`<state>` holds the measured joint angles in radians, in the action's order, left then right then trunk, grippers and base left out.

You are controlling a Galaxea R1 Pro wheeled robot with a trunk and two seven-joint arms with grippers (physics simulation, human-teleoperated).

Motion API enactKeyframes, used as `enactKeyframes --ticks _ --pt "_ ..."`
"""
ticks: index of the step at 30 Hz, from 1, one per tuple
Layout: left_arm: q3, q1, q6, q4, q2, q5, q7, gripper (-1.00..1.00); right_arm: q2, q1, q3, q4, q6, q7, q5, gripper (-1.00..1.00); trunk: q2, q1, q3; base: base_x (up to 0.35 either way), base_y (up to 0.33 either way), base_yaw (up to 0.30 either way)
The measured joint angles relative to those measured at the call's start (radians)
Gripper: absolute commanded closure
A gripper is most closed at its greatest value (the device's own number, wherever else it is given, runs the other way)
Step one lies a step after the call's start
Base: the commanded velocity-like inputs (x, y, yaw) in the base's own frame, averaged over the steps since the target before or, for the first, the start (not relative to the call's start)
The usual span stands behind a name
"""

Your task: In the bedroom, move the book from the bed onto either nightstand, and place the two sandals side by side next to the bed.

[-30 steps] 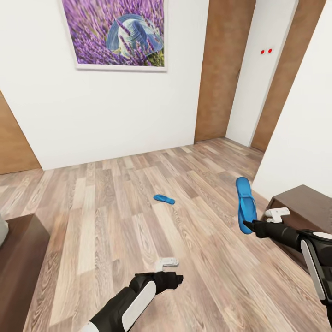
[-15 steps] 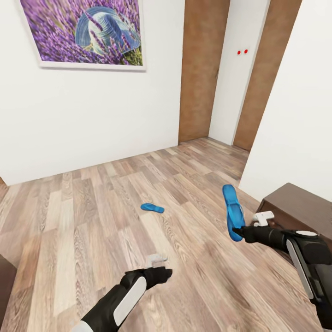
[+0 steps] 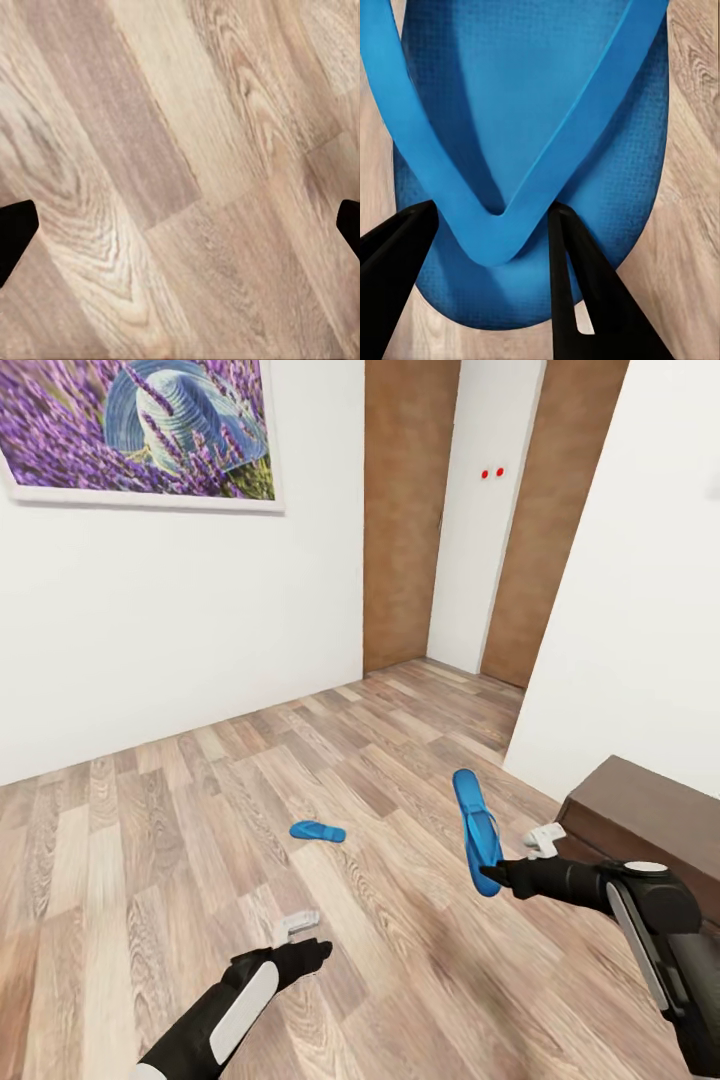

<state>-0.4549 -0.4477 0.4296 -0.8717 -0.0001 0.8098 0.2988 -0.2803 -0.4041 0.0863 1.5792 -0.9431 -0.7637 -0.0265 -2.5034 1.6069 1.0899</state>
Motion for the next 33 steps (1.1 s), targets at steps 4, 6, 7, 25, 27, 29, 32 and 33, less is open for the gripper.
enactKeyframes --ticks 4,6,7,25,27,29,32,33 --pt "0.0 0.0 -0.003 -0.003 0.002 0.0 -0.001 -1.0 0.0 0.001 -0.002 0.0 0.005 -0.002 -0.001 1.0 0.0 0.0 0.0 0.258 0.227 -0.111" --pt "0.0 0.0 -0.014 -0.004 0.002 0.002 -0.003 -1.0 0.001 0.002 -0.003 0.002 0.007 -0.002 0.0 1.0 0.0 0.0 0.0 0.258 0.227 -0.039" --pt "0.0 0.0 -0.017 -0.004 0.002 0.002 -0.004 -1.0 0.001 0.003 -0.003 0.002 0.007 -0.002 -0.001 1.0 0.0 0.0 0.0 0.258 0.227 -0.028" --pt "0.0 -0.001 -0.027 0.004 -0.005 0.005 -0.006 -1.0 0.002 0.009 -0.002 0.032 0.012 0.002 -0.005 1.0 0.0 0.0 0.0 0.257 0.228 -0.192" --pt "0.0 -0.001 -0.027 0.005 -0.005 0.004 -0.006 -1.0 0.002 0.009 -0.002 0.032 0.012 0.002 -0.006 1.0 0.0 0.0 0.0 0.255 0.233 -0.26" --pt "0.001 -0.001 -0.027 0.006 -0.004 0.004 -0.006 -1.0 0.002 0.009 -0.002 0.032 0.012 0.002 -0.006 1.0 0.0 0.0 0.0 0.25 0.239 -0.261" --pt "0.001 -0.001 -0.027 0.006 -0.004 0.004 -0.006 -1.0 0.002 0.009 -0.002 0.033 0.012 0.002 -0.006 1.0 0.0 0.0 0.0 0.227 0.253 -0.261" --pt "0.002 -0.001 -0.027 0.007 -0.004 0.004 -0.006 -1.0 0.002 0.009 -0.002 0.033 0.012 0.002 -0.006 1.0 0.0 0.0 0.0 0.21 0.261 -0.262"
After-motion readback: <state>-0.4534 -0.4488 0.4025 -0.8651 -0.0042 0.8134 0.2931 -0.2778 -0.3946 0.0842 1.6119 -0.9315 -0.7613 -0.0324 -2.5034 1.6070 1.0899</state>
